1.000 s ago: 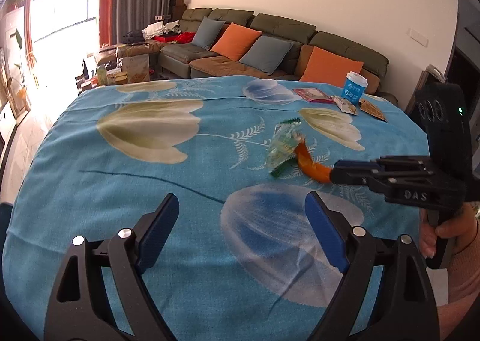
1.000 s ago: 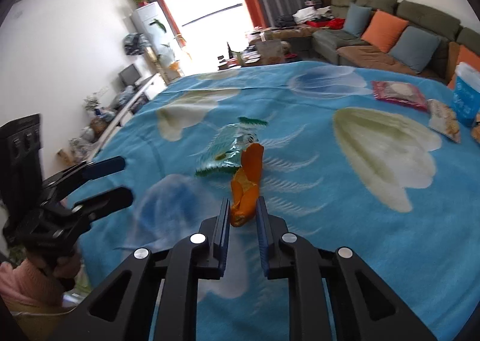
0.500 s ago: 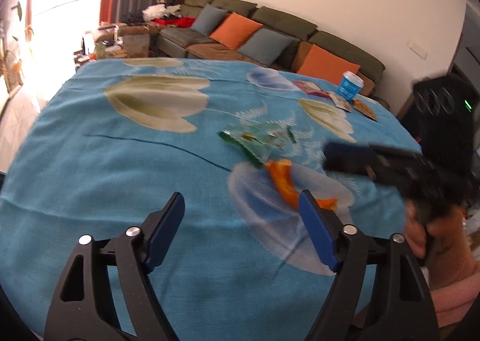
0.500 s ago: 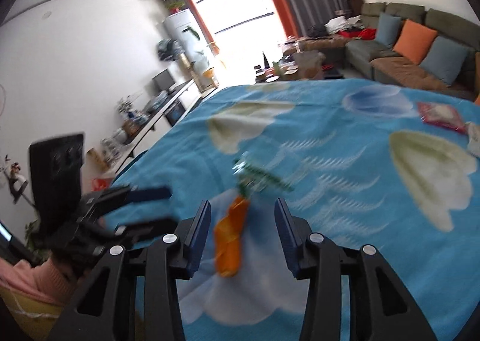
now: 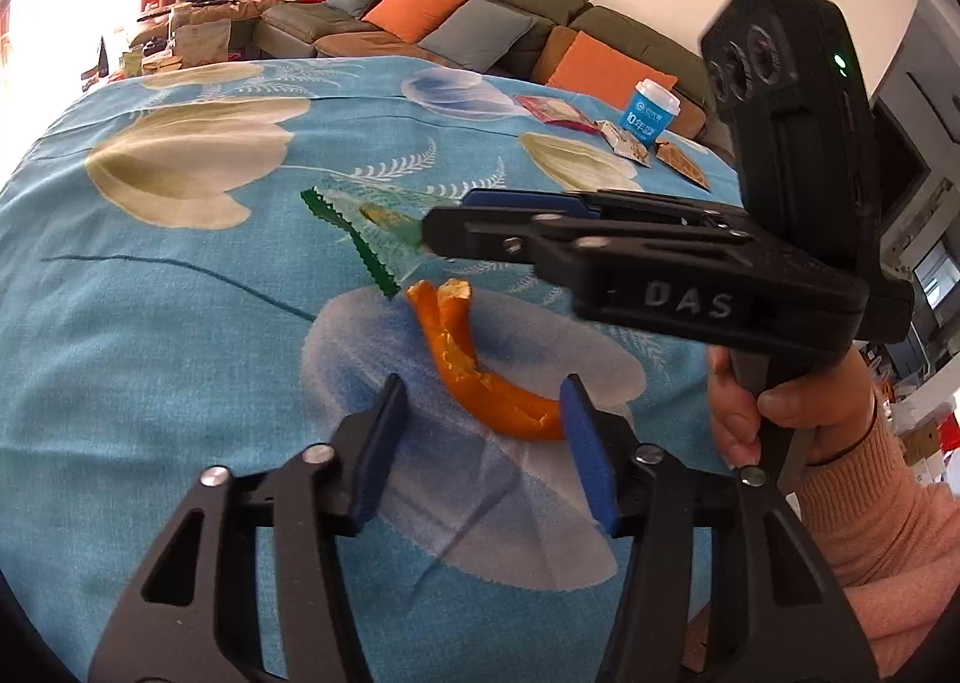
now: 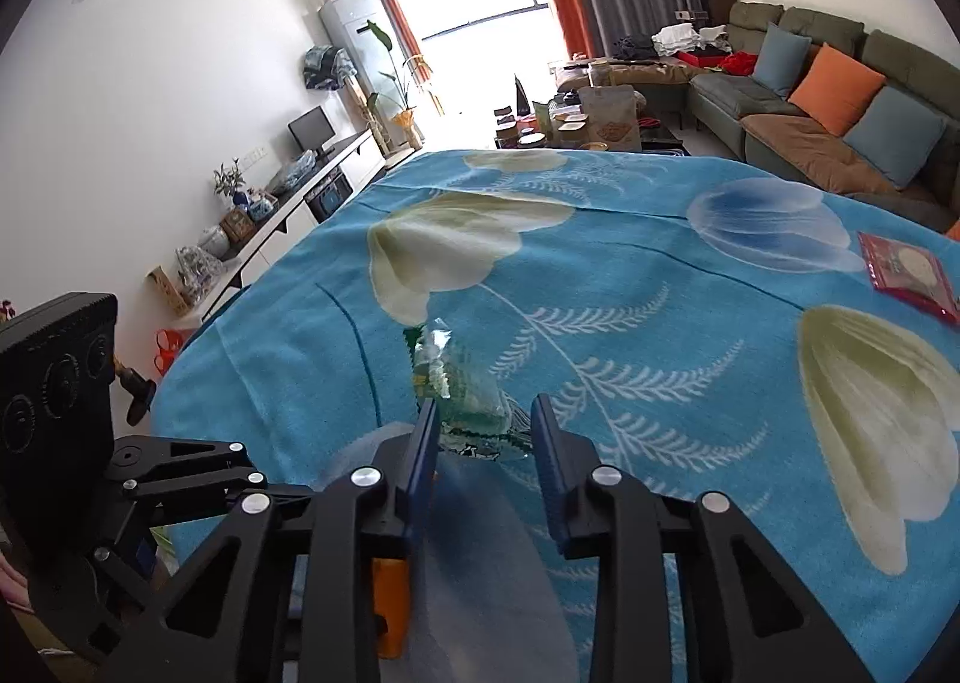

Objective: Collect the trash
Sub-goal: 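Grasp the orange peel with the left tool while the right grasps a clear plastic wrapper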

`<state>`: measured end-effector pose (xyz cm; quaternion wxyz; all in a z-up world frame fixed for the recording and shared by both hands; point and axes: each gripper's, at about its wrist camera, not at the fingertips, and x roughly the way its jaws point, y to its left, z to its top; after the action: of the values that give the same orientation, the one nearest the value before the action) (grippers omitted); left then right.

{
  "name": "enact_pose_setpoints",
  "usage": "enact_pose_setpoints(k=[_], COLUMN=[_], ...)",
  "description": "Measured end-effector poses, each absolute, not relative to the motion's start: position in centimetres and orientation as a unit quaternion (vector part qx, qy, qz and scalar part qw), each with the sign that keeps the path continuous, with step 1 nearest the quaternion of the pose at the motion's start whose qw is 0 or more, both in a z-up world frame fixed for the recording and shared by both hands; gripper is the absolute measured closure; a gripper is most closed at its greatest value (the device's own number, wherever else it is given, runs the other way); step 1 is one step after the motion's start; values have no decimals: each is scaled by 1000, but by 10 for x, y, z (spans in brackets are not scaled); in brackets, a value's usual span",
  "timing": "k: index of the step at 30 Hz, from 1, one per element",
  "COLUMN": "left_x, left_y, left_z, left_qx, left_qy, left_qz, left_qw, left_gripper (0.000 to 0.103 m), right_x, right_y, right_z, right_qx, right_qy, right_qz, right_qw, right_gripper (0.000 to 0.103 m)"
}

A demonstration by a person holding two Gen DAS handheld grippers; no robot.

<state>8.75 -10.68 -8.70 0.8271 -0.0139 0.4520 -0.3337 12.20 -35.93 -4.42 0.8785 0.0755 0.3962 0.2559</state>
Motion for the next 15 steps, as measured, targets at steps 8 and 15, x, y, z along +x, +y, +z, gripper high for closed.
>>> enact_pose_setpoints(k=[8, 15], left_x=[86, 78], left_y=[-112, -97], left_z=[-87, -79], left_qx=[-9, -6], left_qy=[453, 437], left_qz=[-345, -327], left_qw=[822, 838], left_gripper=[85, 93], right_x=[116, 110], right_y=[-370, -378], right_z=[-42, -37], right_qx=[99, 121], right_qy=[385, 374], right_qz=[249, 246], right_qw=[883, 886], right_gripper=[85, 86])
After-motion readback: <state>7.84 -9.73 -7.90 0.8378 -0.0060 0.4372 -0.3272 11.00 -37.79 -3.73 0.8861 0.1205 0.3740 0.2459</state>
